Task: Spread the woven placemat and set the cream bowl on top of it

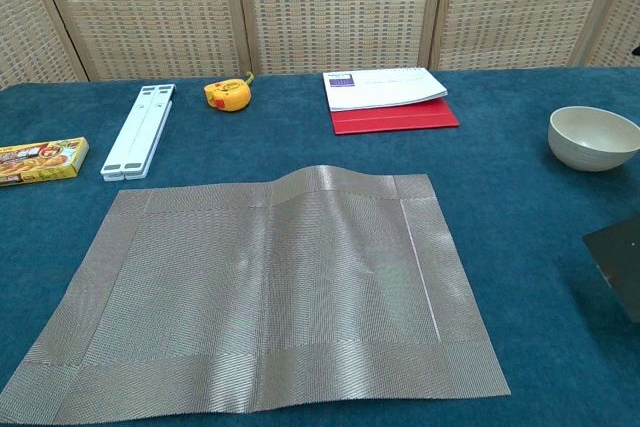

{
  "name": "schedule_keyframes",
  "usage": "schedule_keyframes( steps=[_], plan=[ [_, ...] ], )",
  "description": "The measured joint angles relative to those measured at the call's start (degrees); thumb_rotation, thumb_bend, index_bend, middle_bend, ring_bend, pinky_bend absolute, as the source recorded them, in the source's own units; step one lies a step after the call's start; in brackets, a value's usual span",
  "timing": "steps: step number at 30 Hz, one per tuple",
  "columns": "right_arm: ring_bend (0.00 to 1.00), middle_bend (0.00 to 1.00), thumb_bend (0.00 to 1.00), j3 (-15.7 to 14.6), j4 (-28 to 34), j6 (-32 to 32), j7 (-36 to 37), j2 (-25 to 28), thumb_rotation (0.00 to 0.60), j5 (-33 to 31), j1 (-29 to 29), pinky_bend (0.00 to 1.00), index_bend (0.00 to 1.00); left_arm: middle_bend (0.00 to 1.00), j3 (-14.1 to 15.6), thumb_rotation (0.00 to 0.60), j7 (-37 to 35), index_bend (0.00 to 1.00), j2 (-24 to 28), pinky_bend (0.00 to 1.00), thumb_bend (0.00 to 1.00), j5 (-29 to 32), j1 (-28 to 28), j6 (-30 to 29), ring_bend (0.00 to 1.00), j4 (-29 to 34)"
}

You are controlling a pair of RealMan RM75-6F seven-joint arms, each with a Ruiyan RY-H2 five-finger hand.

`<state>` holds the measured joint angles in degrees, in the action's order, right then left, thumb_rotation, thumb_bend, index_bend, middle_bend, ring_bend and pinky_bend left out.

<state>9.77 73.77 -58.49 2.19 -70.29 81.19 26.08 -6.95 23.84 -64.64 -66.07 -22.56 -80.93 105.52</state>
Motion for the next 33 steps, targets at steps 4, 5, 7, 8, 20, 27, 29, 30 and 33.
schedule_keyframes(
  steps=[4, 5, 7, 8, 20, 27, 29, 30, 33],
  plan=[
    [0.00, 0.00, 0.00, 0.52, -2.98, 6.88, -0.64, -1.81, 0.600, -3.82, 3.44, 0.00, 0.15, 0.00, -0.52, 0.600, -0.80, 0.00, 0.31, 0.00, 0.00, 0.51, 0.10, 0.78, 0.00, -0.36],
    [0.00, 0.00, 0.00, 0.56, -3.87, 7.90, -0.94, -2.44, 0.600, -4.52, 4.22, 0.00, 0.15, 0.00, -0.66, 0.600, -1.04, 0.00, 0.40, 0.00, 0.00, 0.66, 0.11, 1.07, 0.00, -0.43],
    [0.00, 0.00, 0.00, 0.55, -6.02, 9.46, -2.01, -3.95, 0.600, -5.58, 5.61, 0.00, 0.16, 0.00, -0.86, 0.600, -1.44, 0.00, 0.52, 0.00, 0.00, 0.80, 0.11, 1.48, 0.00, -0.55],
    [0.00, 0.00, 0.00, 0.54, -6.96, 9.99, -2.57, -4.59, 0.600, -5.85, 5.98, 0.00, 0.17, 0.00, -0.96, 0.600, -1.65, 0.00, 0.60, 0.00, 0.00, 0.83, 0.10, 1.72, 0.00, -0.65],
    [0.00, 0.00, 0.09, 0.40, -20.82, 17.51, -6.66, -13.23, 0.600, -11.37, 10.17, 0.00, 0.34, 0.00, -1.74, 0.600, -3.30, 0.00, 1.12, 0.00, 0.00, 0.87, -0.17, 3.82, 0.00, -1.37],
    [0.00, 0.00, 0.35, 0.29, -30.19, 17.79, -3.10, -19.07, 0.600, -10.58, 11.70, 0.00, 0.45, 0.00, -2.06, 0.600, -3.99, 0.00, 1.35, 0.00, 0.00, 0.99, 0.06, 4.36, 0.00, -1.51],
    [0.00, 0.00, 0.41, 0.21, -32.81, 17.86, -1.59, -20.51, 0.600, -10.07, 12.12, 0.00, 0.49, 0.00, -2.12, 0.600, -3.97, 0.00, 1.29, 0.00, 0.00, 0.96, 0.06, 4.42, 0.00, -1.55],
    [0.00, 0.00, 0.43, 0.15, -34.55, 17.93, -0.51, -21.45, 0.600, -9.71, 12.41, 0.00, 0.51, 0.00, -2.14, 0.600, -3.93, 0.00, 1.26, 0.00, 0.00, 0.96, 0.06, 4.45, 0.00, -1.58],
    [0.00, 0.00, 0.44, -0.07, -38.64, 17.97, 2.17, -23.64, 0.600, -8.68, 13.07, 0.00, 0.56, 0.00, -2.20, 0.600, -3.92, 0.00, 1.19, 0.00, 0.00, 1.09, 0.06, 4.66, 0.00, -1.63]
  ],
)
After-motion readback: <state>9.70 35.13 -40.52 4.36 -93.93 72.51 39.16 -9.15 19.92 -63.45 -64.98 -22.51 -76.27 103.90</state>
